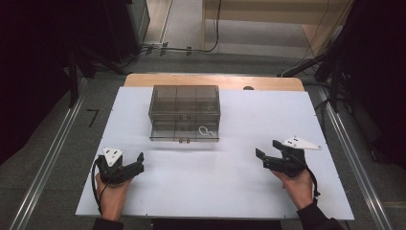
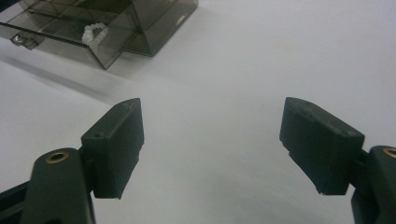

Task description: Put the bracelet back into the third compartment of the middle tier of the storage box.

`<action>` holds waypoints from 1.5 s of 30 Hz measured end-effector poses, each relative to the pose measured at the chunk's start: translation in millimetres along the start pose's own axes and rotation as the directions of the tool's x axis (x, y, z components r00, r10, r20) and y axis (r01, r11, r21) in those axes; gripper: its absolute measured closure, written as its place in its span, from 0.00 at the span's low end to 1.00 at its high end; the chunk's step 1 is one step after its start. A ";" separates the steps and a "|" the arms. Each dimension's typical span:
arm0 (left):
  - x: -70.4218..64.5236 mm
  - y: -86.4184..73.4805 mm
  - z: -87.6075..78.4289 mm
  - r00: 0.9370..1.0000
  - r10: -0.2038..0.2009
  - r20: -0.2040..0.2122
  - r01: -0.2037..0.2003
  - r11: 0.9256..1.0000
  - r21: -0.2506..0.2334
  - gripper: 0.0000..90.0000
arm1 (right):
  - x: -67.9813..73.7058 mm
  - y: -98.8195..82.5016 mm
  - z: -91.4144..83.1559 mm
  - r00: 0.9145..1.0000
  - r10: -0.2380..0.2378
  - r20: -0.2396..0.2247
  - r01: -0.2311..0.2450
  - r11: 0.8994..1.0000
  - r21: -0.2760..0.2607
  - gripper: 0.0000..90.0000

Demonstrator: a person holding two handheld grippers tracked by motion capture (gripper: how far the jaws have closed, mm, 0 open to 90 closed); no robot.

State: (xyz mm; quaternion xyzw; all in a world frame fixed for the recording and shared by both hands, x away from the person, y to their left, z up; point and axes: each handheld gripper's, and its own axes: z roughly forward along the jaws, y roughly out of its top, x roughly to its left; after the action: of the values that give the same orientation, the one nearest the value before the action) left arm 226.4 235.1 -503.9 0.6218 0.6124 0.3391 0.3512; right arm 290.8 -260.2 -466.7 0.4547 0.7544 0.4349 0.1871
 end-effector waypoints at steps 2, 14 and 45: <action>-0.1 -0.3 -0.1 1.000 -0.002 0.000 0.002 1.000 0.001 0.10 | -4.2 -3.7 -5.6 1.000 -0.001 0.016 0.001 1.000 -0.005 0.22; -4.8 -0.8 -3.9 1.000 -0.003 0.011 0.003 1.000 0.001 0.10 | -27.5 -20.0 -28.1 0.996 0.036 0.081 -0.036 0.999 -0.012 0.22; 1.7 -9.3 -22.9 0.999 -0.008 0.037 0.008 1.000 -0.002 0.10 | -57.8 -49.4 -60.4 0.977 0.093 0.190 -0.095 0.995 0.005 0.21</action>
State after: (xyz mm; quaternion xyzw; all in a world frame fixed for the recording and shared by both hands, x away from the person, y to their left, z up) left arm 202.1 237.4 -499.8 0.6251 0.6079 0.3267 0.3646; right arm 253.9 -348.9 -480.8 0.5304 0.7138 0.3930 0.2340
